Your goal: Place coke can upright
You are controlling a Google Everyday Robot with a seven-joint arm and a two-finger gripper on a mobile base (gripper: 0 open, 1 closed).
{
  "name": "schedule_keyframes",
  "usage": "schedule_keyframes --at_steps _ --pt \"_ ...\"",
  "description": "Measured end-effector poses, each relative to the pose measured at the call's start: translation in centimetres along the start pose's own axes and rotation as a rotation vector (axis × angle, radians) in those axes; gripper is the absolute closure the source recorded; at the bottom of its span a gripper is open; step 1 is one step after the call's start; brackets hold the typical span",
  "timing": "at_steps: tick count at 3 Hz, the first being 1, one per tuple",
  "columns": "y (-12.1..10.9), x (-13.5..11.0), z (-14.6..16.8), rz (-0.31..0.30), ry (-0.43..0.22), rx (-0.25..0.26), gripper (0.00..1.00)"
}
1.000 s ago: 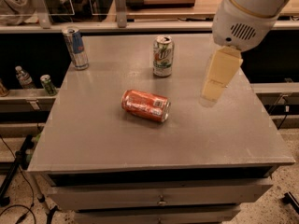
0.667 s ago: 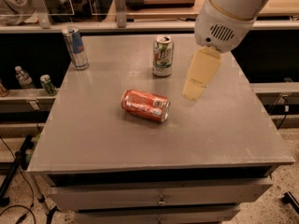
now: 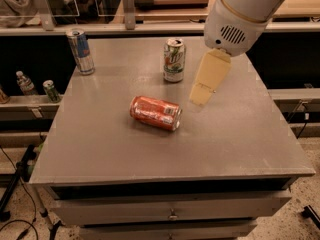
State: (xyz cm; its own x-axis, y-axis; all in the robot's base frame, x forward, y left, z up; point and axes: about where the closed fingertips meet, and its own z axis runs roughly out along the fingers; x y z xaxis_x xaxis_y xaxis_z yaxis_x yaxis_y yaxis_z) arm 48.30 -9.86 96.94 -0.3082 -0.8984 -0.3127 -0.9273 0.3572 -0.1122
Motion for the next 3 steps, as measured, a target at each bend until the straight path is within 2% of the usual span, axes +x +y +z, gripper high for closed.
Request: schedule_keyframes --at_steps 2,3 --pt "1.7 -4.9 0.9 -0.058 -0.041 -0.03 0.0" --pt "2.2 -6.8 2.4 -0.03 -0.015 -0.041 0.0"
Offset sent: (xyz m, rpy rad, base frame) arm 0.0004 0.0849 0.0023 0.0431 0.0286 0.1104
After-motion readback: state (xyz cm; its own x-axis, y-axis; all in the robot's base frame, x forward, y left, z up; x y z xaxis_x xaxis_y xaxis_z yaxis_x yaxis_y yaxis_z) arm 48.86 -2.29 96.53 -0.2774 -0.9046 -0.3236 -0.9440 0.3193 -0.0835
